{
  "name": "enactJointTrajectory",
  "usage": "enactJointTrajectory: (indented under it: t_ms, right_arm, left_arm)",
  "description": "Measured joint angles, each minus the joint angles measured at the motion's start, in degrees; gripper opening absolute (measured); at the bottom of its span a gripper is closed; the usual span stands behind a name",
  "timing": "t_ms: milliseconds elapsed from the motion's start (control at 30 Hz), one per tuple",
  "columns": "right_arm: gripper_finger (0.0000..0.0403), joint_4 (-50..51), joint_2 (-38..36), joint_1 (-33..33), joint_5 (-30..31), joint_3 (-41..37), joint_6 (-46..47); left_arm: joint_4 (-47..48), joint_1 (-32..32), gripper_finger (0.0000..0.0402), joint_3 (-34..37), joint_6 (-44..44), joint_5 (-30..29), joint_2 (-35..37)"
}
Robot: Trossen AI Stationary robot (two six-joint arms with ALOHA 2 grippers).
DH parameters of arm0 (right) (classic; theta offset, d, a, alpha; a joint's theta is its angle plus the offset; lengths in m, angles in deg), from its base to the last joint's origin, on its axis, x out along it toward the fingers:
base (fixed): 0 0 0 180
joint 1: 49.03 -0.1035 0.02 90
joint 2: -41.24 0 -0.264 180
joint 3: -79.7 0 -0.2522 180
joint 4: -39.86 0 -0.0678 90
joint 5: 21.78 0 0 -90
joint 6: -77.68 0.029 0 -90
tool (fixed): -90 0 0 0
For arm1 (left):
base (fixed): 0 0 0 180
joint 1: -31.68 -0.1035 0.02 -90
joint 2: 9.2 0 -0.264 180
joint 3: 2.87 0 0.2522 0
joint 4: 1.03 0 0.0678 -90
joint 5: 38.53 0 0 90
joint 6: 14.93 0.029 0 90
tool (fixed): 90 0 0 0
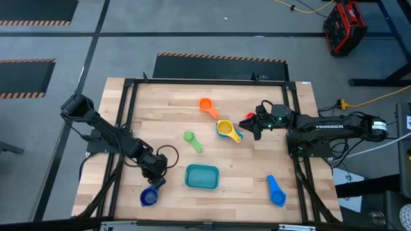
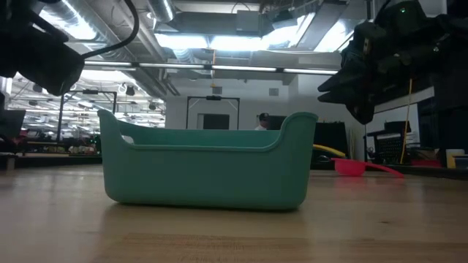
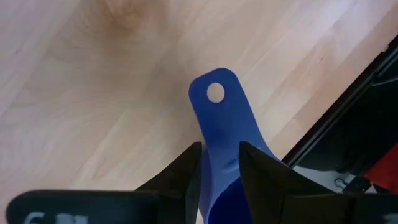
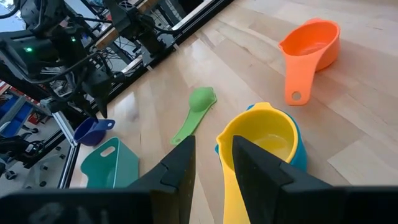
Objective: Nest measuring cups in basket
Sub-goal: Stack the dark blue measuring cup on top of the yellow measuring cup
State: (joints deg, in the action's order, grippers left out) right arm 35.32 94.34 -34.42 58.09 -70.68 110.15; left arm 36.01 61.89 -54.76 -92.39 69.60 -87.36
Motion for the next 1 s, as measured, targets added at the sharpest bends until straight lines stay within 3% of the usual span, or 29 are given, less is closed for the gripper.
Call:
enactJointTrajectory:
  t_ms: [1000]
  right_arm:
    - [0.0111, 0.2, 0.0, -1.7, 0.0, 0.0, 0.0]
  left_arm:
    - [0.2, -0.1, 0.0098, 1.1, 0.0, -1.1, -0.3]
